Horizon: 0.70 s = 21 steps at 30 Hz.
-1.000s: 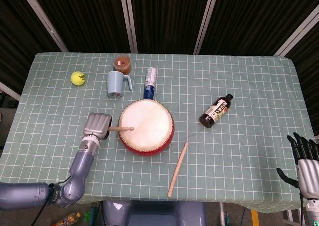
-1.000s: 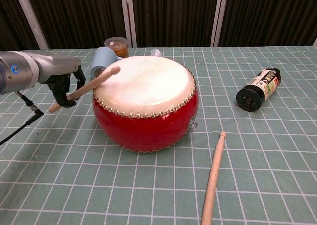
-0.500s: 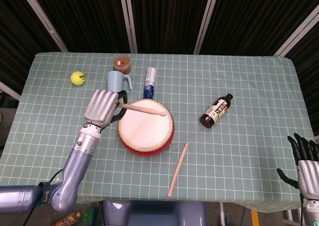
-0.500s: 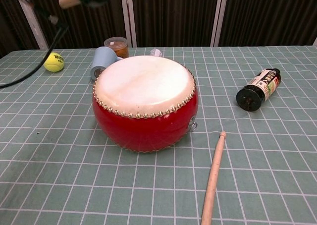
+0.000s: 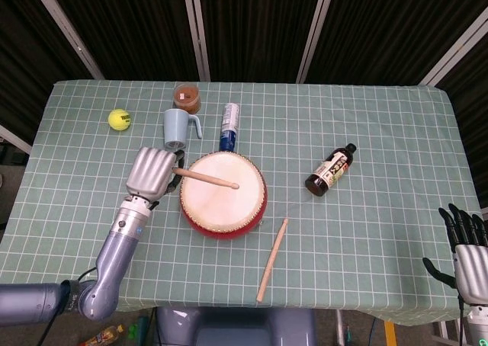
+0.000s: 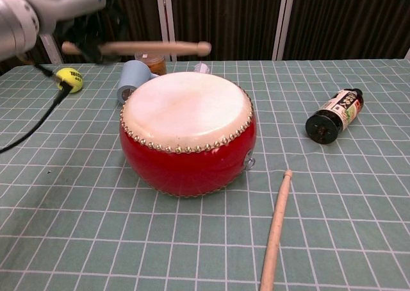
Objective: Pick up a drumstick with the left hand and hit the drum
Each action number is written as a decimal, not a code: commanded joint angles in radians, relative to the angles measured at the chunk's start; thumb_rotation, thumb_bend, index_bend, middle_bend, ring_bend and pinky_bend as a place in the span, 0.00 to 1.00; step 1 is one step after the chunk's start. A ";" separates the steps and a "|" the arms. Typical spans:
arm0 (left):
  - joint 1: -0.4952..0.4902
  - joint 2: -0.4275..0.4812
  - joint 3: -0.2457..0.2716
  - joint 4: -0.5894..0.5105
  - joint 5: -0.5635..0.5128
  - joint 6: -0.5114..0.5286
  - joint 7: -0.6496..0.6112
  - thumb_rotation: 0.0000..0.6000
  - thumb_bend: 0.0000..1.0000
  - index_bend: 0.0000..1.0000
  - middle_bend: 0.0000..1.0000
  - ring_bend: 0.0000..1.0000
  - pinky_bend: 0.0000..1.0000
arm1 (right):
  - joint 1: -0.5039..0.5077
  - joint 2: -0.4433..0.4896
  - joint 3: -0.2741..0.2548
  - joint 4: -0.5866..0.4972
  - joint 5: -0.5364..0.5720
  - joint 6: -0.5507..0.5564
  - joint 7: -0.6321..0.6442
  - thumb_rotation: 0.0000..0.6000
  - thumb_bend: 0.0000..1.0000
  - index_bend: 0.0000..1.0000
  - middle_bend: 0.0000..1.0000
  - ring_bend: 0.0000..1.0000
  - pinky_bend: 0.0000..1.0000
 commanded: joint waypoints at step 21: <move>0.118 0.292 0.119 -0.353 0.061 0.041 -0.088 1.00 0.55 0.74 1.00 1.00 1.00 | -0.010 0.006 -0.003 -0.008 -0.002 0.013 0.012 1.00 0.25 0.00 0.00 0.00 0.04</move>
